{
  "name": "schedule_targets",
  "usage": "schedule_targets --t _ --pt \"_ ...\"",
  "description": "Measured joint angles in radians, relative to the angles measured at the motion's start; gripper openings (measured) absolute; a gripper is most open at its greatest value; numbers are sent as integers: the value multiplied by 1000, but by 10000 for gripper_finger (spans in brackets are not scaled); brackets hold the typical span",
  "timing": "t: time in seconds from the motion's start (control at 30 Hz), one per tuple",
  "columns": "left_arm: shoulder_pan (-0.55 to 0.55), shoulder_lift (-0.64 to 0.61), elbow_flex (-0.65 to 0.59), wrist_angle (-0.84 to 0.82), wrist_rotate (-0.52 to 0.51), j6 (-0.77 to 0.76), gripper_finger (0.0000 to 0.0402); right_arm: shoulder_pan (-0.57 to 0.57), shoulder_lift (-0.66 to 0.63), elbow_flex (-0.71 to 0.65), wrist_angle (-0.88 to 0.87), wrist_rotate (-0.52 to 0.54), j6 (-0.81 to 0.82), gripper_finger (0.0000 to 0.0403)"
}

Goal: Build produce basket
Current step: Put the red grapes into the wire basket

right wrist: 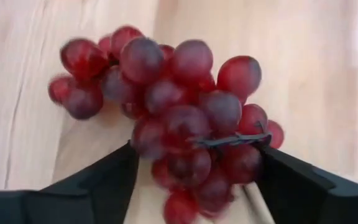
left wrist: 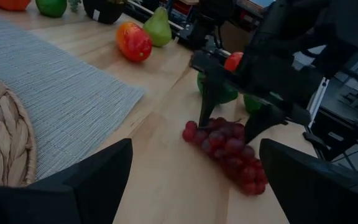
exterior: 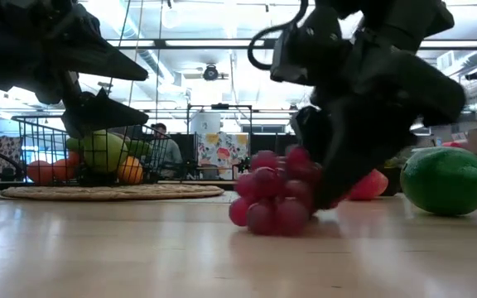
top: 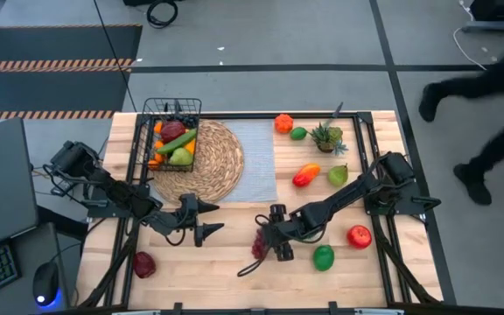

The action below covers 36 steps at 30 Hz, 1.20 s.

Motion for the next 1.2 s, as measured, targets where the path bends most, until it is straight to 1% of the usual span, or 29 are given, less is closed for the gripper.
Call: schedule_targets --t 0.17,0.43,0.5,0.57,0.7,0.93,1.2 --pt "0 0 0 0 0 -1 357 0 -21 1 11 62 0 226" --pt "0 0 0 1 0 -5 357 -2 -22 0 10 61 -6 57" --pt "0 0 0 1 0 -6 357 -2 -22 0 7 55 -19 23" --pt "0 0 0 2 0 -7 357 -2 -22 0 7 53 -31 13" --pt "0 0 0 2 0 -9 357 -7 -23 1 7 52 -33 20" --pt "0 0 0 2 0 -10 357 -9 -48 2 2 61 -58 12" --pt "0 0 0 2 0 -10 357 -14 -185 2 13 126 -79 12"
